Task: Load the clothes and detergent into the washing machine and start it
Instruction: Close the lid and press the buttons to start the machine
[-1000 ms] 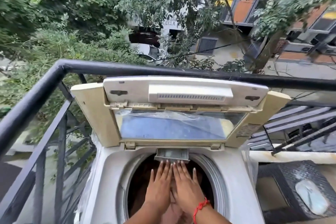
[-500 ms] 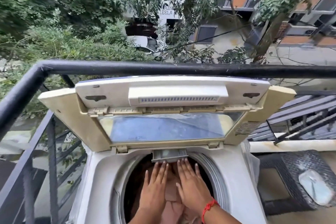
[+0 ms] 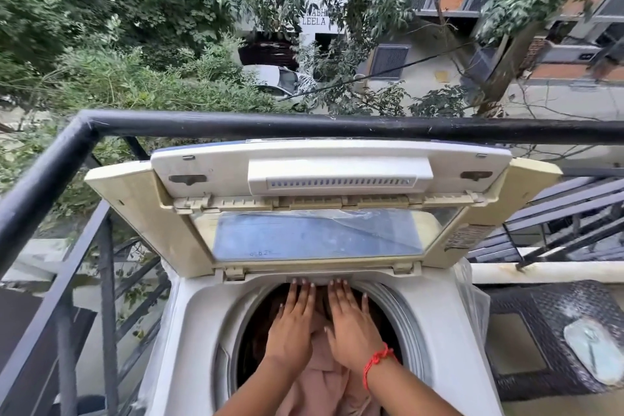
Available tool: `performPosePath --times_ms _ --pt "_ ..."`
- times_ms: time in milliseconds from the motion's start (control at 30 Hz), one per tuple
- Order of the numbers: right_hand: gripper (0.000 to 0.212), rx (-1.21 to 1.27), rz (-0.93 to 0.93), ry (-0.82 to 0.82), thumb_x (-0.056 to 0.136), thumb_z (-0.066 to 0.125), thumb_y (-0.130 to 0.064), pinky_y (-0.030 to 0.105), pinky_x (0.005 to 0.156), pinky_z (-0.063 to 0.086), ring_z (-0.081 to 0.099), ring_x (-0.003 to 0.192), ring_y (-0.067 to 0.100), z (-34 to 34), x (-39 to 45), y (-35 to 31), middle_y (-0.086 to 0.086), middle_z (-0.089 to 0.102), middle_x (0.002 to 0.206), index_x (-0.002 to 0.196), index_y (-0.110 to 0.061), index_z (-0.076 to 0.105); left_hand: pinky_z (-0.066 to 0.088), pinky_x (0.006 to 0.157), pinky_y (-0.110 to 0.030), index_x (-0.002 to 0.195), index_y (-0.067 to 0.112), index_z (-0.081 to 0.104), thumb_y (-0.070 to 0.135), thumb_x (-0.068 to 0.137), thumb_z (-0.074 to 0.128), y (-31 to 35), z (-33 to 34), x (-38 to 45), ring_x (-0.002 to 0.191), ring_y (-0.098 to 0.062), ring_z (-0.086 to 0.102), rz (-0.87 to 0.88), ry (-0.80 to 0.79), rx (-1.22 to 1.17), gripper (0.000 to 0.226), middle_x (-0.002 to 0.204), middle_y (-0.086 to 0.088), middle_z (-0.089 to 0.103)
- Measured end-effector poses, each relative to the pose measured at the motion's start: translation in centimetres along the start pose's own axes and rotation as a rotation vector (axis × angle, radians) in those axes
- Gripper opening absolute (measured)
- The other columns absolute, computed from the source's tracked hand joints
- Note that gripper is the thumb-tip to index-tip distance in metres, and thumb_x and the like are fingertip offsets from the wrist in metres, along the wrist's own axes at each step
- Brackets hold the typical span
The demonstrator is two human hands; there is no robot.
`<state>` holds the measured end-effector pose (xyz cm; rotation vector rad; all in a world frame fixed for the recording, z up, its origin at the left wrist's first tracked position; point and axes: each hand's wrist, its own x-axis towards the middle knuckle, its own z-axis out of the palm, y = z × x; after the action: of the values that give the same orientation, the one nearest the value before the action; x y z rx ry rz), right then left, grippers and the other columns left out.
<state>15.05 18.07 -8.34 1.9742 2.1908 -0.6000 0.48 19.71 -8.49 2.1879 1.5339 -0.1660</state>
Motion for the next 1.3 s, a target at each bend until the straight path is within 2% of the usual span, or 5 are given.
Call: performPosePath --times_ms 367,500,733,1000,1300 --pt "0.047 0.094 -0.144 0.157 0.095 0.043 -0.042 0.033 0.108 0.039 0.045 0.132 0.02 -10.4 -3.3 -2.2 0.002 0.048 0.145 0.138 -0.022 0.047 0.028 0.116 -0.031 0.153 0.017 0.009 0.042 0.093 0.048 2.0 -7.0 -4.0 0.149 -0.018 -0.008 0.011 0.148 -0.063 0.076 0.161 0.003 -0.002" --pt "0.031 0.222 -0.285 0.565 0.092 0.056 -0.033 0.032 0.08 0.054 0.067 0.095 0.018 -18.8 -7.1 -4.5 -0.001 0.07 0.107 0.119 -0.022 0.065 0.05 0.083 -0.035 0.113 0.017 0.064 0.025 0.092 0.052 4.8 -14.7 -7.6 0.114 -0.025 0.058 0.13 0.624 -0.19 0.026 0.114 -0.002 0.066" --pt "0.038 0.099 -0.356 1.199 0.094 0.056 -0.02 0.033 0.104 0.037 0.046 0.116 0.024 -30.6 -9.0 -4.9 0.011 0.055 0.124 0.132 -0.012 0.054 0.037 0.079 -0.022 0.091 0.012 0.065 0.02 0.093 0.057 8.8 -28.0 -10.6 0.08 -0.015 0.049 0.412 1.383 -0.118 0.012 0.085 -0.002 0.067" --pt "0.032 0.126 -0.114 0.581 0.099 0.048 -0.028 0.033 0.094 0.043 0.059 0.116 0.029 -34.5 -5.9 -1.9 0.012 0.068 0.12 0.122 -0.014 0.066 0.023 0.114 -0.049 0.121 0.009 0.059 0.032 0.101 0.037 6.8 -33.2 -5.0 0.116 -0.033 0.055 0.02 0.684 0.088 0.037 0.122 -0.017 0.063" --pt "0.023 0.106 -0.121 0.434 0.086 0.069 -0.038 0.023 0.079 0.048 0.067 0.089 0.012 -35.8 -9.1 -1.3 -0.006 0.075 0.101 0.099 -0.02 0.077 0.045 0.057 -0.031 0.085 0.013 0.07 0.04 0.095 0.054 4.7 -33.9 -7.6 0.061 -0.018 0.058 0.219 0.487 0.035 0.033 0.073 -0.004 0.069"
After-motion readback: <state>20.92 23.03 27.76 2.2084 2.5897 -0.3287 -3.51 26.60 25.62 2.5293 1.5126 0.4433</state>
